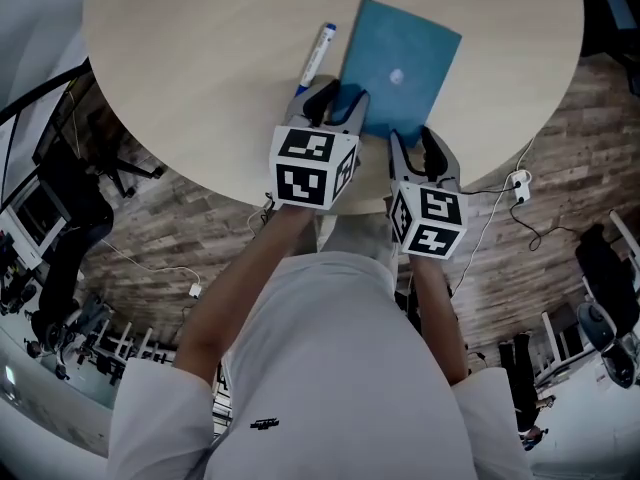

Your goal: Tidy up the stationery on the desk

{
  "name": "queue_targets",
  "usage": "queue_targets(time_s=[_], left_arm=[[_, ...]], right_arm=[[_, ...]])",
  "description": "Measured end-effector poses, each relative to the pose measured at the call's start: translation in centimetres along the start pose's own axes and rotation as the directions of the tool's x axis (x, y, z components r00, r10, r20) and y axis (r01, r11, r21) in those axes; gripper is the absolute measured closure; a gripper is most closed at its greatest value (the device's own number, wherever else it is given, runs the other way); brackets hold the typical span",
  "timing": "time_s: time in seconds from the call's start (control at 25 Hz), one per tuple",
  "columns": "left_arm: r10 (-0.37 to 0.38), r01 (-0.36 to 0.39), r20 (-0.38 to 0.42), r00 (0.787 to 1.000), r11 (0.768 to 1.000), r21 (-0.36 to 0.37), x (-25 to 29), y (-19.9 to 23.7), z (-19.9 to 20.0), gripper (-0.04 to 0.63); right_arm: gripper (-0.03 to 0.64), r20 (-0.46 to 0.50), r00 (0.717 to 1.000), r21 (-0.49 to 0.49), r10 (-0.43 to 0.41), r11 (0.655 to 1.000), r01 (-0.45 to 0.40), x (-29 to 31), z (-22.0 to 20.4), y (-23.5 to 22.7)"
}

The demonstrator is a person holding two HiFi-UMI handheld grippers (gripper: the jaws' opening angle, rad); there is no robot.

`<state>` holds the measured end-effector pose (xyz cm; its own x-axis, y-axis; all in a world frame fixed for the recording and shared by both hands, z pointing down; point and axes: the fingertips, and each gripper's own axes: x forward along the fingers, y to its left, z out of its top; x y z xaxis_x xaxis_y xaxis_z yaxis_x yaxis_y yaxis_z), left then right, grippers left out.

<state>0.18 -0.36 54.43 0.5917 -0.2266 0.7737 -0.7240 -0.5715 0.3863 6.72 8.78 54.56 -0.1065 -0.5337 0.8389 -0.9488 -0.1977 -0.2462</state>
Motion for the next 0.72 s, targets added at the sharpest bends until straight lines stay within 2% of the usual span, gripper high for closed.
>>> queue_targets(time_s=[0.44,0.72], left_arm=[[-0.017,0.017,0.003,1.0,0.999,0.028,-0.6,0.1,0.4,0.425],[-0.048,0.046,0.026,0.999,0.997,0.055,-2.0,-1.0,0.6,0.425]], right_arm=[[0.397,-0.01,1.0,0.037,0.021,0.999,-0.021,0.0,-1.1,0.9],[0.397,0.017,0.999,0.066,-0.028,0.997,0.027,-1.1,-1.2,0.6]])
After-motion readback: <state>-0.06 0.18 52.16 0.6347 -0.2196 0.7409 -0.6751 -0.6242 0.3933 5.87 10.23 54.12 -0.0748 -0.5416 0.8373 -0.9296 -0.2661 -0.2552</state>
